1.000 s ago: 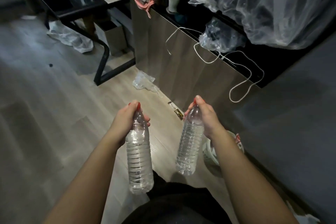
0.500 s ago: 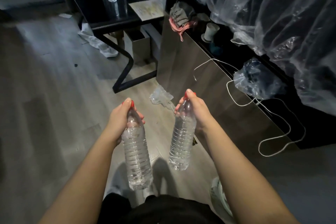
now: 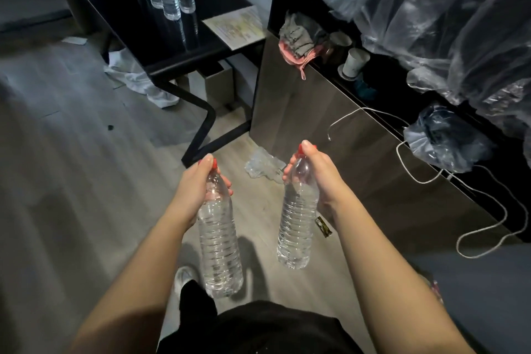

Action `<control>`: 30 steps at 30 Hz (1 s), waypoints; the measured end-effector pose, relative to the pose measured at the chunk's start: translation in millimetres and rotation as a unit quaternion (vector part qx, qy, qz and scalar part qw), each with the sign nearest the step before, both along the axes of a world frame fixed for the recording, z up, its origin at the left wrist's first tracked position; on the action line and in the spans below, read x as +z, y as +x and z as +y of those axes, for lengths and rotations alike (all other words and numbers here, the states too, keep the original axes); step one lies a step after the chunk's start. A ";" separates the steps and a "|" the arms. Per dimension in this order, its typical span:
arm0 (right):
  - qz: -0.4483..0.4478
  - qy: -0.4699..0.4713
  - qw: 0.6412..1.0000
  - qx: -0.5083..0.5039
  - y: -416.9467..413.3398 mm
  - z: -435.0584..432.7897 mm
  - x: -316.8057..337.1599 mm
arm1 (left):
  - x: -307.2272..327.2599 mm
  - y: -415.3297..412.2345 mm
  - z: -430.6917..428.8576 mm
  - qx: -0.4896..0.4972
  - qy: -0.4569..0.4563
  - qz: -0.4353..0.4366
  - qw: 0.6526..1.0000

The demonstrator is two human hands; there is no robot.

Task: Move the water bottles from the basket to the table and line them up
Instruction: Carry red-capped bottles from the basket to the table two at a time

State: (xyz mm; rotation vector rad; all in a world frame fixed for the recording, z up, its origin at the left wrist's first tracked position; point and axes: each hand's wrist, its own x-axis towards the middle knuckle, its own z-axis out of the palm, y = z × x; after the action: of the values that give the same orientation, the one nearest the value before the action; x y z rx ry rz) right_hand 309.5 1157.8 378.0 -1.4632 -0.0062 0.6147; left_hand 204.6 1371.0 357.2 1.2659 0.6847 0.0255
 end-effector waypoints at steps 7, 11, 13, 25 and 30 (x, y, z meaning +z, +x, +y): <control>-0.001 -0.006 1.000 -0.007 -1.8 108.3 10.0 | 10.4 10.7 112.6 -0.032 0.099 -0.024 0.994; -0.009 -0.018 1.000 0.011 7.2 159.2 6.2 | 15.8 18.8 158.6 -0.032 0.131 -0.022 0.991; -0.018 -0.030 0.999 0.019 14.2 179.6 5.7 | 16.4 22.6 180.5 -0.030 0.131 -0.024 0.991; -0.006 -0.001 0.999 0.043 103.9 309.9 -17.4 | 8.2 87.4 305.6 -0.005 0.139 0.004 0.990; 0.001 0.010 0.999 0.043 171.8 380.9 -25.8 | 4.3 151.6 375.2 -0.009 0.141 -0.018 0.990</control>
State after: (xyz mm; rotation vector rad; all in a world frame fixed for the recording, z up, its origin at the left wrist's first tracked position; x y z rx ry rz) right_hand 481.3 1538.7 352.2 -1.4488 -0.0740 0.6854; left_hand 356.2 1746.2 361.4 1.5384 0.6533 0.1331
